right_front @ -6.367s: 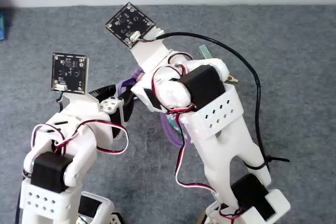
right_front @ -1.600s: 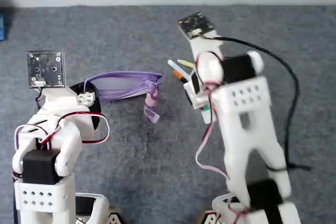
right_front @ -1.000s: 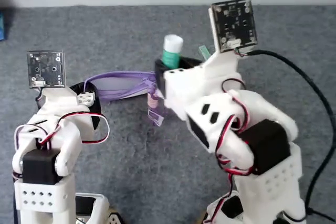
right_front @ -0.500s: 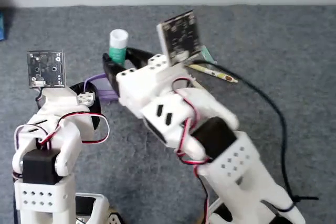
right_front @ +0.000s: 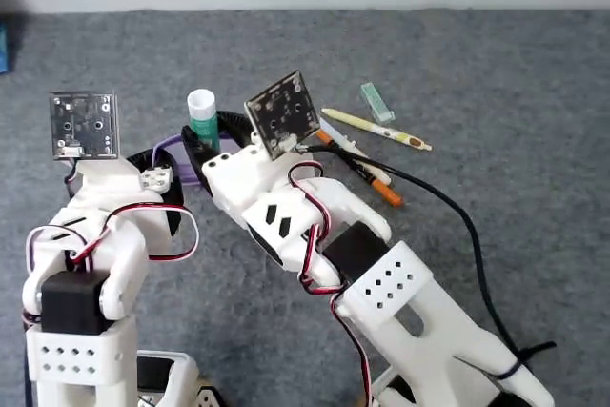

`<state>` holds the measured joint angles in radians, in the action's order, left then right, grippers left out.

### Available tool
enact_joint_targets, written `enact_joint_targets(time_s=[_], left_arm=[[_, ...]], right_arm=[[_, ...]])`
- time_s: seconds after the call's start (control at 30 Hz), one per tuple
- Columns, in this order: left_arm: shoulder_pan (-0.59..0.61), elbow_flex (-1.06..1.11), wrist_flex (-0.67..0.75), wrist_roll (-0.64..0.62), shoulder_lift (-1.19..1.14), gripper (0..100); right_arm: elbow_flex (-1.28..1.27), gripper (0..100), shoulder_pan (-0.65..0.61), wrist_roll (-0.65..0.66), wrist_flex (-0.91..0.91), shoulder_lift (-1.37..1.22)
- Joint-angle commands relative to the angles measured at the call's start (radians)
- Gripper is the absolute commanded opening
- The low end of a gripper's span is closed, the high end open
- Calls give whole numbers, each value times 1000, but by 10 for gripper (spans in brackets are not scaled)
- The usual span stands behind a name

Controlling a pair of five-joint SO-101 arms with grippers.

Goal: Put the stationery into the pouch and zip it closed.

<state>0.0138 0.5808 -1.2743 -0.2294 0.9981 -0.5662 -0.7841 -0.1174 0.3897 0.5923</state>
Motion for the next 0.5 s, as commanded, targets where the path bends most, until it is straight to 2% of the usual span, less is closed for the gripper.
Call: enact_joint_targets(time_s=[0.0, 0.07, 0.13, 0.33, 0.47], left_arm=[[-5, -4, 11, 11, -6, 11], [-5, -2, 11, 11, -6, 11], [-5, -2, 11, 11, -6, 11], [-5, 13, 12, 9, -6, 11], [-5, 38, 11, 8, 0, 11]], right_arm=[[15, 121, -4, 23, 2, 31], [49, 200, -5, 20, 77, 42], [89, 223, -7, 18, 143, 54], [255, 106, 38, 11, 323, 82], [358, 51, 148, -74, 489, 79]])
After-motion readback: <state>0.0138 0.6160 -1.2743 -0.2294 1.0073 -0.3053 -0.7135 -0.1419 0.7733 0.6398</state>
